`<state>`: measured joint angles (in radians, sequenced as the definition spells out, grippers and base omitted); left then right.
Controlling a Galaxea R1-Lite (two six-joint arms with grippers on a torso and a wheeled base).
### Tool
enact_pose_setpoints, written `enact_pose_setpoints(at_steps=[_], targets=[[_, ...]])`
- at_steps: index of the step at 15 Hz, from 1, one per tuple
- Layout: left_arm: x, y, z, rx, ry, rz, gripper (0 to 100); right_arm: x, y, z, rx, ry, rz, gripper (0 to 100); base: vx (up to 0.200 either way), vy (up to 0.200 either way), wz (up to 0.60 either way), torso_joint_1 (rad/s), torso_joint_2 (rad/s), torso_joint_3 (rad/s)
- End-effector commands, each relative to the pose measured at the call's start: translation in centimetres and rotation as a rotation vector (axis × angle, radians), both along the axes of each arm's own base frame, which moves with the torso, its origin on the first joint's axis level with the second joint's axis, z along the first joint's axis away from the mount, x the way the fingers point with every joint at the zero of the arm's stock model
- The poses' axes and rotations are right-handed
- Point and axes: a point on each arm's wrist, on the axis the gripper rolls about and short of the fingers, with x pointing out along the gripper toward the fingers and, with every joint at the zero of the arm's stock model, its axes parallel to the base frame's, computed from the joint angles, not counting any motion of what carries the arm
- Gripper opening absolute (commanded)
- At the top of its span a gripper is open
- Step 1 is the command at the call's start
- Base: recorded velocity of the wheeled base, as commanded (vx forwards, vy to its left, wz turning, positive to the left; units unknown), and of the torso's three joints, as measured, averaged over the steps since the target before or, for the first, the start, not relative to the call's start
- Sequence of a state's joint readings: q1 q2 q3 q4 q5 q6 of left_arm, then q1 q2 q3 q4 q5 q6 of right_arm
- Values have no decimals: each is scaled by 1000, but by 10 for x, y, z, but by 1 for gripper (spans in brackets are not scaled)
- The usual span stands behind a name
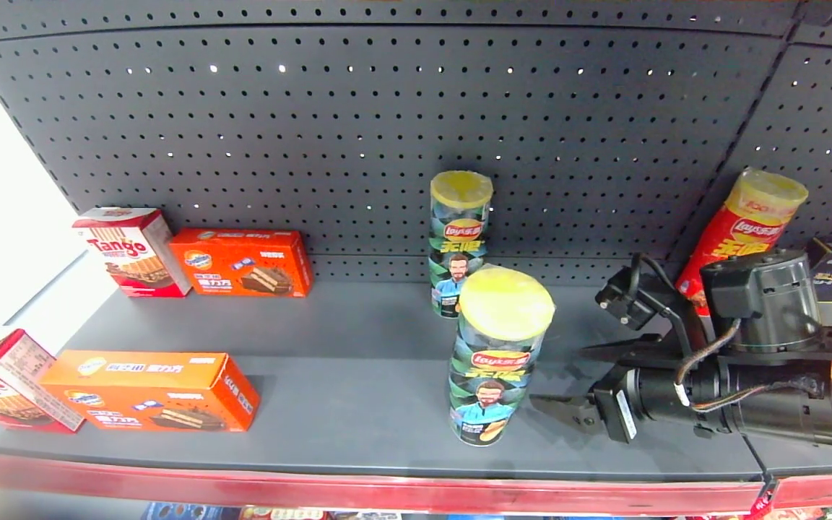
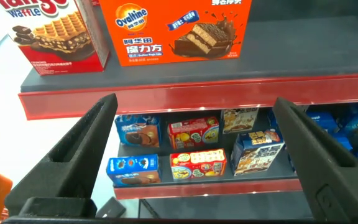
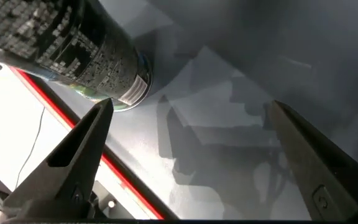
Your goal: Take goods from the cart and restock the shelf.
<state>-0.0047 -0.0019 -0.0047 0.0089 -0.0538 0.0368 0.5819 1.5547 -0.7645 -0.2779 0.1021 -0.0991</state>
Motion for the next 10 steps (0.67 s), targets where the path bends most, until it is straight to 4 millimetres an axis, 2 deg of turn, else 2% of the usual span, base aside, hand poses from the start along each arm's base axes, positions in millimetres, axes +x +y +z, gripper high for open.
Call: enact_pose_setpoints(at_steps=[1, 5, 10], targets=[[0, 0, 0, 0, 1, 0, 100, 2, 1, -1, -1, 1, 0, 100, 0, 0, 0, 0, 0, 0], [0, 0, 0, 0, 2, 0, 100, 13, 11, -1, 1, -1, 10, 100, 0, 0, 0, 0, 0, 0], [0, 0, 0, 0, 2, 2, 100, 12, 19, 0, 2, -4, 33, 100, 0, 0, 0, 0, 0, 0]])
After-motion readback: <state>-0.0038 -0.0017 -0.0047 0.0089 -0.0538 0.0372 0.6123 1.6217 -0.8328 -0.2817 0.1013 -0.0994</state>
